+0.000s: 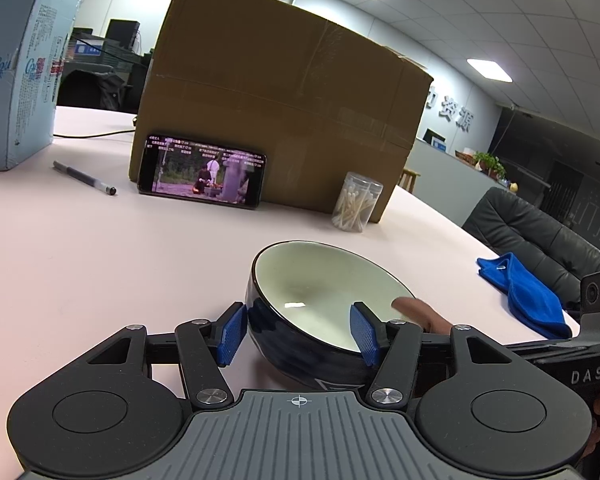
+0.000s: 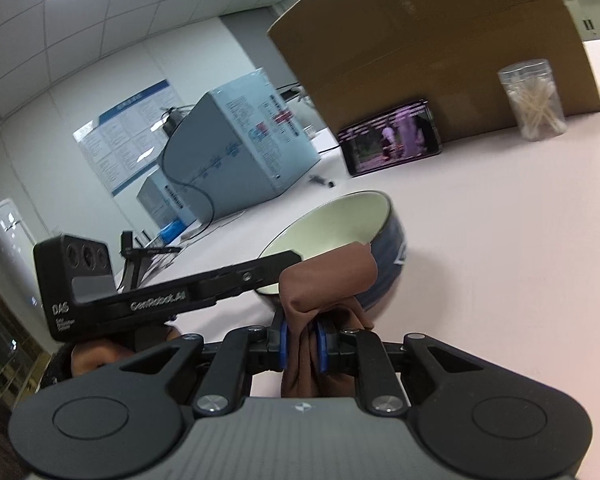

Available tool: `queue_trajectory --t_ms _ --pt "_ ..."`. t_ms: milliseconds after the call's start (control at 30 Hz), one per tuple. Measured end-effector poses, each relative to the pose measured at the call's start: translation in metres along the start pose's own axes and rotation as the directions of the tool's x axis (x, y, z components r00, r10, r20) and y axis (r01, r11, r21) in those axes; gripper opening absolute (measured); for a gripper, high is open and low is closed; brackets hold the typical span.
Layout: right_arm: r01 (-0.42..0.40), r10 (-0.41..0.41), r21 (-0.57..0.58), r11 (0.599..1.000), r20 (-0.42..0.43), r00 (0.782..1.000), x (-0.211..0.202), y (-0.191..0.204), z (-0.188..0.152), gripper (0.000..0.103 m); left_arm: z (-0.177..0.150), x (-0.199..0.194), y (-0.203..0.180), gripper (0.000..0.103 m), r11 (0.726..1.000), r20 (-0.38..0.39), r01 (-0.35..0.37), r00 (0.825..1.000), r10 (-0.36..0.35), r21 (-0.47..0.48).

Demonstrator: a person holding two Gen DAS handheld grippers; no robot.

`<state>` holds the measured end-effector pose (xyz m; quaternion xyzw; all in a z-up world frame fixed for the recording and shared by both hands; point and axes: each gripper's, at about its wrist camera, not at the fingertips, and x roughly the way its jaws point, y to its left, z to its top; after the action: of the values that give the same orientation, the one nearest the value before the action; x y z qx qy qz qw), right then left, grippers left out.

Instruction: Clean bowl

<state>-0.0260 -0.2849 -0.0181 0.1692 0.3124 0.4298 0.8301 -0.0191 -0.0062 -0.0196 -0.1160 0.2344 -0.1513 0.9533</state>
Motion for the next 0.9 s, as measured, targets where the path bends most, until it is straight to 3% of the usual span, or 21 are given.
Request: queue_trajectory --t_ms 233,500,900 --pt "0.032 -0.032 0.026 0.999 0.023 0.999 -0.003 -0.007 0.001 0.017 0.000 0.000 -0.001 0.056 1.000 0.000 0.000 1.000 0.000 0.001" --pt "-0.026 0.026 -0.026 0.999 -0.030 0.999 0.007 0.002 -0.002 0.017 0.000 -0.001 -0.003 0.056 1.000 0.000 0.002 1.000 -0.002 0.000" --pt "0.024 -0.025 0.046 0.999 0.015 1.000 0.003 -0.008 0.001 0.017 -0.001 -0.001 -0.002 0.057 1.000 0.002 0.005 1.000 -0.005 -0.003"
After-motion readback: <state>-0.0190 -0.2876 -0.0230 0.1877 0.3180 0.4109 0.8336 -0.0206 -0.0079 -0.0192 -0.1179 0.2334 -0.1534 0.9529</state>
